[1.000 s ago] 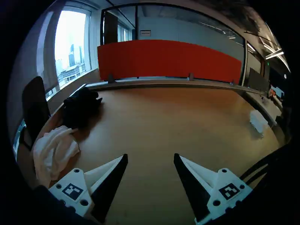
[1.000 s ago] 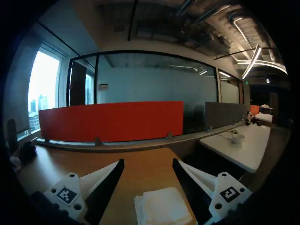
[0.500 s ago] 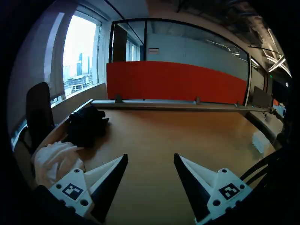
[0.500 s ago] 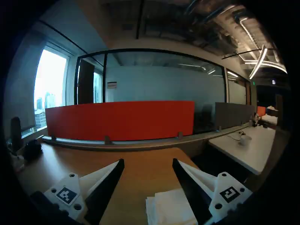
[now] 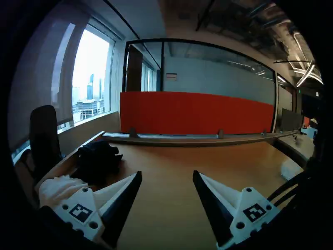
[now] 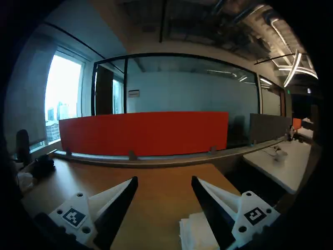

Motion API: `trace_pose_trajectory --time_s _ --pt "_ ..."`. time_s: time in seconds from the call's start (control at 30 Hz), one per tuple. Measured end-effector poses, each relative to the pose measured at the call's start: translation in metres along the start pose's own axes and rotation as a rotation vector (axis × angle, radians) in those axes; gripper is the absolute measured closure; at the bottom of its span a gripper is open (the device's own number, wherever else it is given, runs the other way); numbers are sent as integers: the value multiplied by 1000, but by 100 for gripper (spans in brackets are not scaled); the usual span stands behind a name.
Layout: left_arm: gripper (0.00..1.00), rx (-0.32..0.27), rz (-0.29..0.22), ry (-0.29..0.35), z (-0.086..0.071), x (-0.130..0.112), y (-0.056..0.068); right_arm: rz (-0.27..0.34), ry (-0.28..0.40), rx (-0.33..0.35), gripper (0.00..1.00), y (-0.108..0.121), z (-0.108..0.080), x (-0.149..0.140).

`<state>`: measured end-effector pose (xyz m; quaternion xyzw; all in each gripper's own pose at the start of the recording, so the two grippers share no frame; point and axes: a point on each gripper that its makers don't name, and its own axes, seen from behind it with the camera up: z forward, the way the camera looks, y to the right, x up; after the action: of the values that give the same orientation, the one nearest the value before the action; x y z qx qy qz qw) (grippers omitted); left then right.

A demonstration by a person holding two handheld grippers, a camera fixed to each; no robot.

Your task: Fold towel

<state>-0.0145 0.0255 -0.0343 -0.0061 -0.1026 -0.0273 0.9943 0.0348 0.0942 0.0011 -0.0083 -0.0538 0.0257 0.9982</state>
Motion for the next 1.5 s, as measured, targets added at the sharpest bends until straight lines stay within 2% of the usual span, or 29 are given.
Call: trace_pose_trajectory --time_s 0.3,0.7,0.9,1.1,1.5 --pt "10 5 -2 37 9 11 -8 3 18 47 0 -44 3 6" --pt "10 -7 3 83 21 18 -9 -12 43 82 0 -87 2 10" --pt "10 -1 16 95 27 15 -14 1 58 96 0 -105 1 8" --pt "10 -7 40 95 34 4 -12 -8 72 102 0 -115 3 9" --pt "10 -11 23 124 41 -24 -7 -4 97 126 0 -139 1 1"
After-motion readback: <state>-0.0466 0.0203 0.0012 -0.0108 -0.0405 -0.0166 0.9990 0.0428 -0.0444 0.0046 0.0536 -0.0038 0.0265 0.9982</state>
